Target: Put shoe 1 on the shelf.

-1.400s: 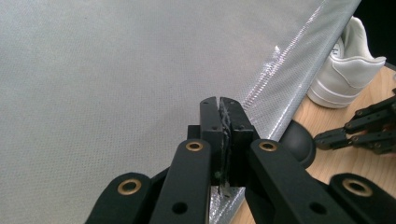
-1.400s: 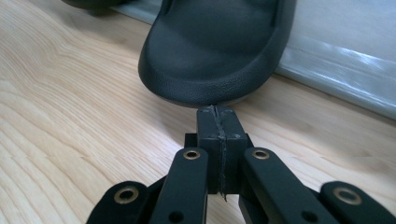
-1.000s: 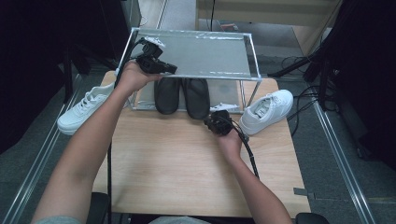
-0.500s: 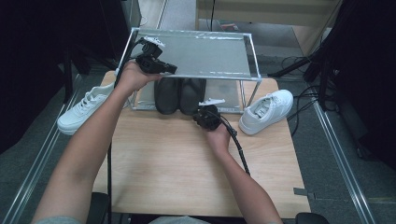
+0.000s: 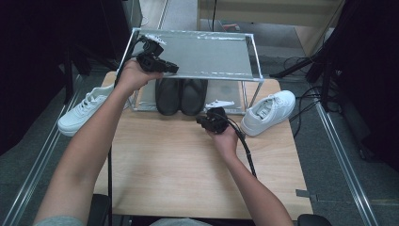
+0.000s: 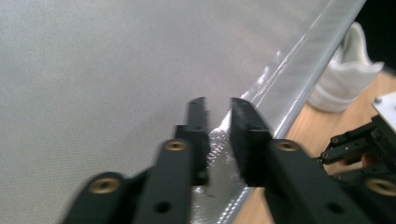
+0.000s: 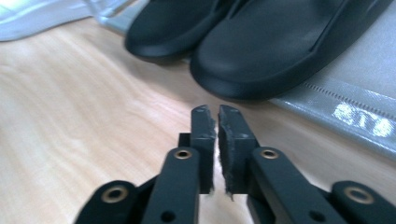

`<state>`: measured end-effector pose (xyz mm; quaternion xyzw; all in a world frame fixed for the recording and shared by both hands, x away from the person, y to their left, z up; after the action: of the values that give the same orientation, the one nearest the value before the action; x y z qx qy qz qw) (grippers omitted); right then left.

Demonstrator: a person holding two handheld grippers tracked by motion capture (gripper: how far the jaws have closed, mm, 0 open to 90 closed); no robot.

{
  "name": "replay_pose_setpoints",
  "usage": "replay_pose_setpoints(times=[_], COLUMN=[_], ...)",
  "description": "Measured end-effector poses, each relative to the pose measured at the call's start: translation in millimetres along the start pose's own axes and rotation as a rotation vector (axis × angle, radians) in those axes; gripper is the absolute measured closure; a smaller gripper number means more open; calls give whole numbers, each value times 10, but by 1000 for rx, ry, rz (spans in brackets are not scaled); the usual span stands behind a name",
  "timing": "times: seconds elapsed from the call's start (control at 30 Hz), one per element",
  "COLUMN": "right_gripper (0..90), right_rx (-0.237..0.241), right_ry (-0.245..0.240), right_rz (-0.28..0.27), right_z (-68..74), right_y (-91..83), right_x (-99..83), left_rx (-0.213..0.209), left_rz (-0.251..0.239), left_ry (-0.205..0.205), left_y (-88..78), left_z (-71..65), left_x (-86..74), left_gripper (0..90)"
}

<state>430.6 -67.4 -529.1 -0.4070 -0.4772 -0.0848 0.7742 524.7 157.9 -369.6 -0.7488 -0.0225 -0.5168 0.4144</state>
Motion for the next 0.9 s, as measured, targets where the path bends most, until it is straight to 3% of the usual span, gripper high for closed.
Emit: replay_pose_setpoints(times=[0.1, 0.23, 0.4, 0.53, 0.63, 0.9], right_gripper=[746, 668, 577, 536, 509, 482], right_rx=[38, 47, 65, 67, 70, 84], right_ry=[8, 3, 1, -49, -48, -73], right_rz=[36, 16, 4, -4, -15, -27], right_z=[-18, -62, -110, -116, -115, -110], right_y=[-103, -258, -435, -574, -665, -888], right_x=[-37, -89, -140, -186, -219, -320], left_rx=[-16, -24, -67, -85, -75, -68], left_rz=[-9, -14, 17, -5, -3, -12], left_ry=[3, 2, -24, -7, 27, 46], left_y=[-59, -172, -277, -364, -399, -463], left_z=[-39, -115, -223, -342, -422, -563], left_x=[17, 45, 32, -5, -57, -266], left_gripper=[665, 569, 453, 414, 397, 378])
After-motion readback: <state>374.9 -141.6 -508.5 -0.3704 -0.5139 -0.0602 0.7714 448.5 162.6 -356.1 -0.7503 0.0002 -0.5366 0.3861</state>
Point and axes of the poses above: each handheld gripper's, and its own axes: y roughly forward along the jaws, x roughly out of its top, z roughly to its left, the point moved 3 cm from there along y, roughly forward along the jaws, and after that the axes turned 3 degrees about -z, right-handed, at the moved point
